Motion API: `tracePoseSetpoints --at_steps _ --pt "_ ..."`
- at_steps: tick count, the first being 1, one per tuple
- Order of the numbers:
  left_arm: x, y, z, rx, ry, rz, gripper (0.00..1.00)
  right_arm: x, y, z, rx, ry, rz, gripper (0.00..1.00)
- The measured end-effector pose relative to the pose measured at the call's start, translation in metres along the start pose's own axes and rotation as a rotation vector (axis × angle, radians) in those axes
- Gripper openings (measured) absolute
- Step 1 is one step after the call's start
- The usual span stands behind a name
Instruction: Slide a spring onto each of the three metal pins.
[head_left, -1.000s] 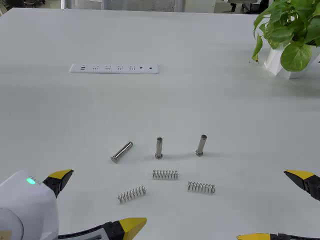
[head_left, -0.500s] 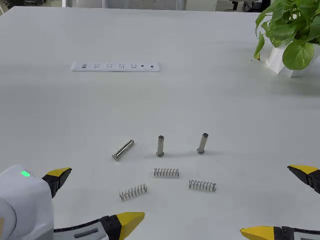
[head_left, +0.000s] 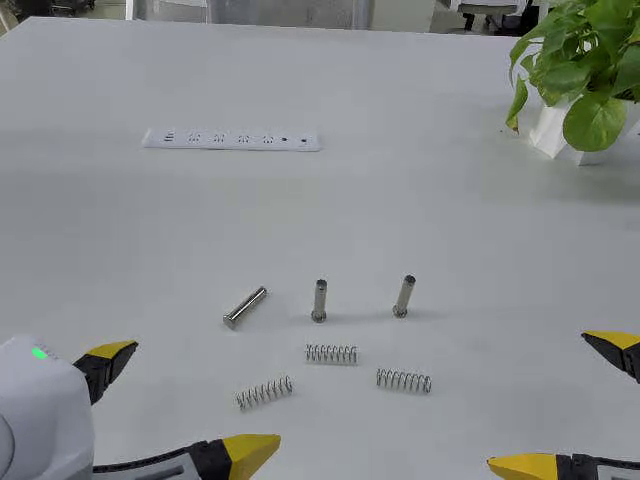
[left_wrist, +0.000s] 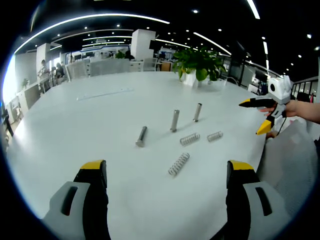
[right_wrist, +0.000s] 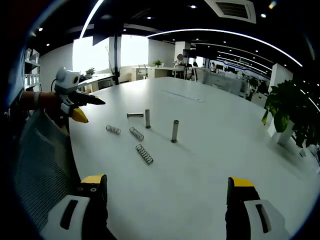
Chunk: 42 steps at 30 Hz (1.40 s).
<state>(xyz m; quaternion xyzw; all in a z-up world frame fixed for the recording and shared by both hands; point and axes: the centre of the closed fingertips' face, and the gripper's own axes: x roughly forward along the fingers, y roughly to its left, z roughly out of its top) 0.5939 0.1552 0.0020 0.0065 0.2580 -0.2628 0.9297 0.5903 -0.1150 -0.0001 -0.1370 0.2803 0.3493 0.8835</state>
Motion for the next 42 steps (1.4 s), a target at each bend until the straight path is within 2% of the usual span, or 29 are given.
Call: tracePoseSetpoints --at_steps 6,14,21,26,32,36,42 --pt "0.001 0.002 0.001 0.003 -0.001 -0.004 0.99 0.001 0.001 0.0 0.004 -0.001 0.001 0.99" --pt "0.005 0.005 0.003 0.012 0.023 -0.018 0.99 0.002 0.006 0.0 0.01 -0.003 0.003 0.99" --pt "0.009 0.008 0.001 0.011 0.075 -0.043 0.97 0.001 0.007 0.0 0.004 -0.005 -0.01 0.99" --pt "0.015 0.015 0.009 0.037 0.097 -0.056 0.95 -0.001 0.014 0.003 -0.022 -0.003 0.006 0.99" --pt "0.022 0.027 0.024 0.024 0.103 -0.065 0.94 -0.002 0.018 0.006 -0.038 -0.008 0.013 0.99" --pt "0.026 0.034 0.028 0.051 0.15 -0.068 0.9 -0.003 0.021 0.003 -0.051 0.007 0.016 0.99" --pt "0.038 0.038 0.037 0.074 0.184 -0.079 0.86 -0.006 0.022 0.002 -0.054 0.007 0.013 0.99"
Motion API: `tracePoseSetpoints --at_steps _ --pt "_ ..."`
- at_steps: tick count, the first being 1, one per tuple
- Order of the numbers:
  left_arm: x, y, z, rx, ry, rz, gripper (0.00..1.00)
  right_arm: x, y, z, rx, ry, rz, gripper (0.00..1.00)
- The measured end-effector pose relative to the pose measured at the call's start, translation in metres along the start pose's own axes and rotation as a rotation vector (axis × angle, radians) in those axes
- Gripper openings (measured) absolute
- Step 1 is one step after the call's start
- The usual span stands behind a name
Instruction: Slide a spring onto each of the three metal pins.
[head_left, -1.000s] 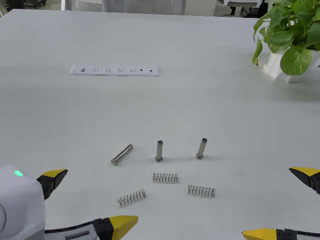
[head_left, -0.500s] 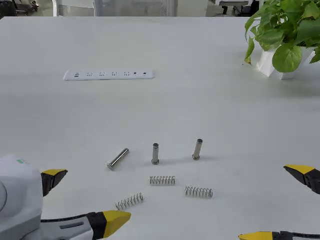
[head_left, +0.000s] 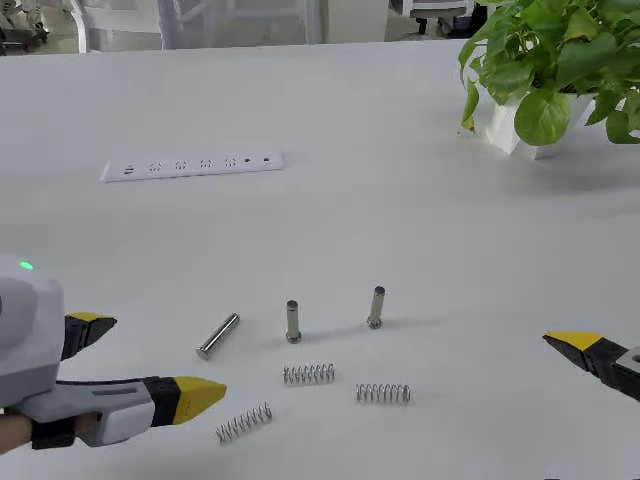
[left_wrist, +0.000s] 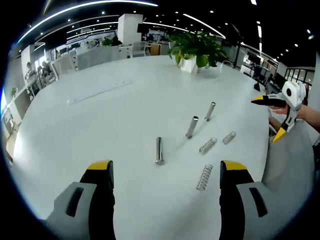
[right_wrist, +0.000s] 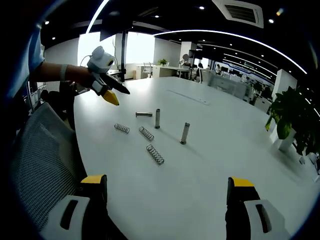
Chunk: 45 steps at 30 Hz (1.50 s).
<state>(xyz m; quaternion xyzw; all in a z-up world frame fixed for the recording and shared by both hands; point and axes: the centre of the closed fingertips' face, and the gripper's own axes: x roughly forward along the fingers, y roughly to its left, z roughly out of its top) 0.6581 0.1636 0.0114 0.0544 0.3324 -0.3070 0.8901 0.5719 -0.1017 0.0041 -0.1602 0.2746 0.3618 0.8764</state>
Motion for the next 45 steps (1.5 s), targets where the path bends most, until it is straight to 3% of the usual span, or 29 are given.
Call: tracePoseSetpoints --at_steps 10,13,24,33,36,45 --pt "0.019 0.004 0.011 0.055 0.067 -0.038 0.79 -0.001 0.0 0.004 0.011 -0.014 -0.007 0.99" --pt "0.026 0.007 0.011 0.064 0.095 -0.061 0.72 -0.001 0.0 0.005 0.012 -0.016 -0.01 0.99" --pt "0.052 0.017 0.01 0.035 0.14 -0.076 0.54 -0.002 0.0 0.003 0.019 -0.022 -0.028 0.99" --pt "0.069 0.02 0.007 0.058 0.18 -0.079 0.45 0.0 0.0 0.0 0.013 -0.013 -0.03 0.99" --pt "0.074 0.02 0.005 0.026 0.197 -0.087 0.4 0.0 0.0 -0.001 0.015 -0.014 -0.029 0.98" --pt "0.086 0.019 0.005 0.027 0.22 -0.084 0.28 0.001 0.0 -0.001 0.016 -0.012 -0.029 0.98"
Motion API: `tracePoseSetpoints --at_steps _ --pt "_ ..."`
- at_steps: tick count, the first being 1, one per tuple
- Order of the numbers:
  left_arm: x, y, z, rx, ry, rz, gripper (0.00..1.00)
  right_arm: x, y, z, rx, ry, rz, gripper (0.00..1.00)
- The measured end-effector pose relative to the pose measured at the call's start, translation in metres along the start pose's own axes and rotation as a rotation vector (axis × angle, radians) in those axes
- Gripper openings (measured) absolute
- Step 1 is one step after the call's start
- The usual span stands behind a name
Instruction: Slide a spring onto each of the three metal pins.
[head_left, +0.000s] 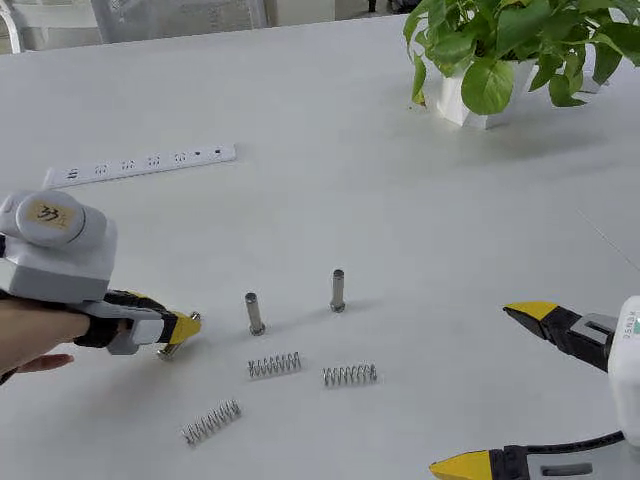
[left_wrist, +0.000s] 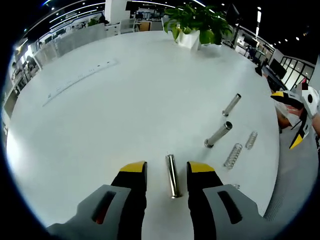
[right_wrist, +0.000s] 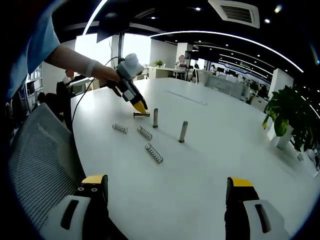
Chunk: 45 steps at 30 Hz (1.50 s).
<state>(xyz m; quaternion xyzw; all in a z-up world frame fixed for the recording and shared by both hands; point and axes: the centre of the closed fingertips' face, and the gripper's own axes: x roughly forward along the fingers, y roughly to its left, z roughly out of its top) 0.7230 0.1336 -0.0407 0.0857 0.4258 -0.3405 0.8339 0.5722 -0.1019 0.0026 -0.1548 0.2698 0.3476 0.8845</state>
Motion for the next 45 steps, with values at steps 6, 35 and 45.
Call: tracePoseSetpoints --at_steps 6,35,45 --pt "0.006 0.001 -0.001 -0.027 0.033 0.002 0.21 0.0 -0.001 0.0 0.004 -0.003 0.0 0.98" --pt "0.014 -0.001 -0.004 0.148 0.232 0.122 0.06 0.001 -0.003 0.0 -0.007 -0.011 -0.003 0.97" --pt "0.013 0.0 -0.005 0.097 0.183 0.137 0.04 0.001 -0.004 0.001 -0.011 -0.014 -0.008 0.96"
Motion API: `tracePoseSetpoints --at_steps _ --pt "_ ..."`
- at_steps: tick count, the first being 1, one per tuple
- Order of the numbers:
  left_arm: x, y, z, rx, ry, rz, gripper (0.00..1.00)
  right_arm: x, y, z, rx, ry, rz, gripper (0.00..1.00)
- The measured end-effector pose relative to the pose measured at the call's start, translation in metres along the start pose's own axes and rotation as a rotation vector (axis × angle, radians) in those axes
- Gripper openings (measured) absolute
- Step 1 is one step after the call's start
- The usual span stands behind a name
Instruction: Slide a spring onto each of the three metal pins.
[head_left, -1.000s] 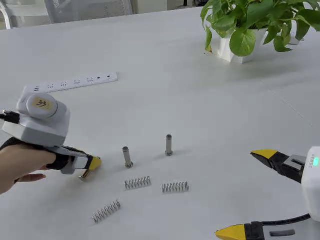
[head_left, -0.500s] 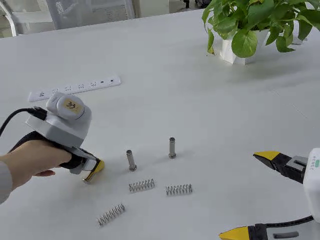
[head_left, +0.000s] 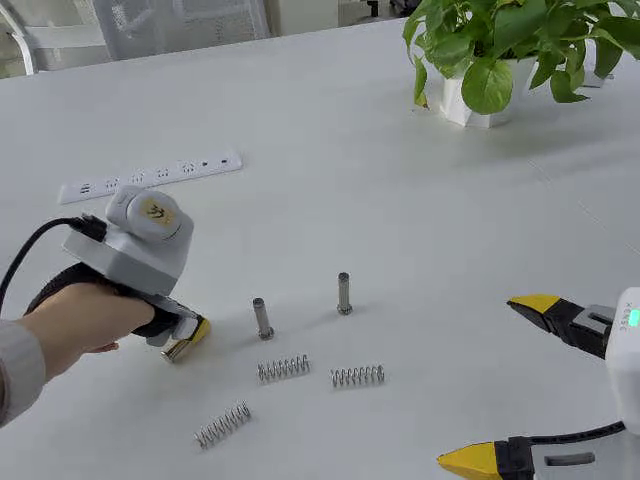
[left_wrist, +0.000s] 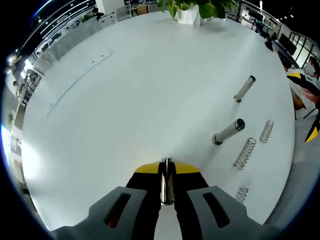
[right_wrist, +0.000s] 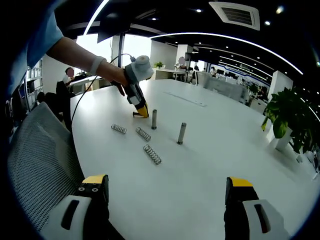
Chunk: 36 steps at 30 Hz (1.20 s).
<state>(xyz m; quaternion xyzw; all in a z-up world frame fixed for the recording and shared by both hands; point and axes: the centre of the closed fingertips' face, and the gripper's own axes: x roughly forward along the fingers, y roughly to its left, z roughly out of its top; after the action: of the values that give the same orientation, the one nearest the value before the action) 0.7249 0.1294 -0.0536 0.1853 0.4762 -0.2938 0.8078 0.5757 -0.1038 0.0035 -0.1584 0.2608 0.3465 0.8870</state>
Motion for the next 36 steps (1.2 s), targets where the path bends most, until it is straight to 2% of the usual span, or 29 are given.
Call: tracePoseSetpoints --at_steps 3,12,26,36 --pt "0.0 0.0 0.0 -0.018 -0.018 -0.005 0.04 0.0 0.001 0.0 -0.005 0.002 0.001 0.97" --pt "-0.002 0.002 0.001 -0.044 -0.033 -0.018 0.04 0.001 0.002 -0.001 -0.008 0.01 0.006 0.97" --pt "-0.032 0.005 0.012 -0.053 -0.124 -0.035 0.04 0.002 0.004 -0.002 -0.013 0.015 0.015 0.97" --pt "-0.044 0.002 0.009 -0.039 -0.141 -0.038 0.04 0.002 0.005 -0.002 -0.016 0.016 0.017 0.97"
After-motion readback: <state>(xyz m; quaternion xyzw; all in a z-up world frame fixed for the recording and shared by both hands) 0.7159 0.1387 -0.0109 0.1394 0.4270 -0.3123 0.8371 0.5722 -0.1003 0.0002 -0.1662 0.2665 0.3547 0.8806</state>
